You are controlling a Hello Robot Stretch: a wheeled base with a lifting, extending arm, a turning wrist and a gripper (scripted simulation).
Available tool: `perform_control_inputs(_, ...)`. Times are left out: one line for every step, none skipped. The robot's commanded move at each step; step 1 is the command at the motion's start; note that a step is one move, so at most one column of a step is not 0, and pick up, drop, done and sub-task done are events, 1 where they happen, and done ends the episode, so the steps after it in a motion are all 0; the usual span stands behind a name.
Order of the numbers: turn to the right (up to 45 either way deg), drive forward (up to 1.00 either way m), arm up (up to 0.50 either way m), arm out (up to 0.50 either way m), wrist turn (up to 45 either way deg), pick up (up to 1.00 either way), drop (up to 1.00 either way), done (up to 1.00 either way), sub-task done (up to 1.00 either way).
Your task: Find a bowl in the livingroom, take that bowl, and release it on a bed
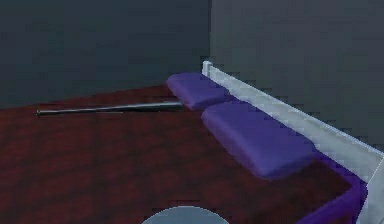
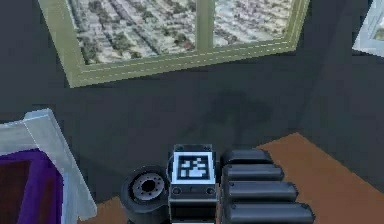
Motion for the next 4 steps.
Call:
perform_control_inputs(36.0, 0.00, 0.00, 0.00, 0.0, 0.00, 0.00, 0.00, 0.00)
perform_control_inputs(-45.0, 0.00, 0.00, 0.00, 0.0, 0.00, 0.00, 0.00, 0.00)
perform_control_inputs(-45.0, 0.00, 0.00, 0.00, 0.0, 0.00, 0.00, 0.00, 0.00)
perform_control_inputs(-24.0, 0.00, 0.00, 0.00, 0.0, 0.00, 0.00, 0.00, 0.00)
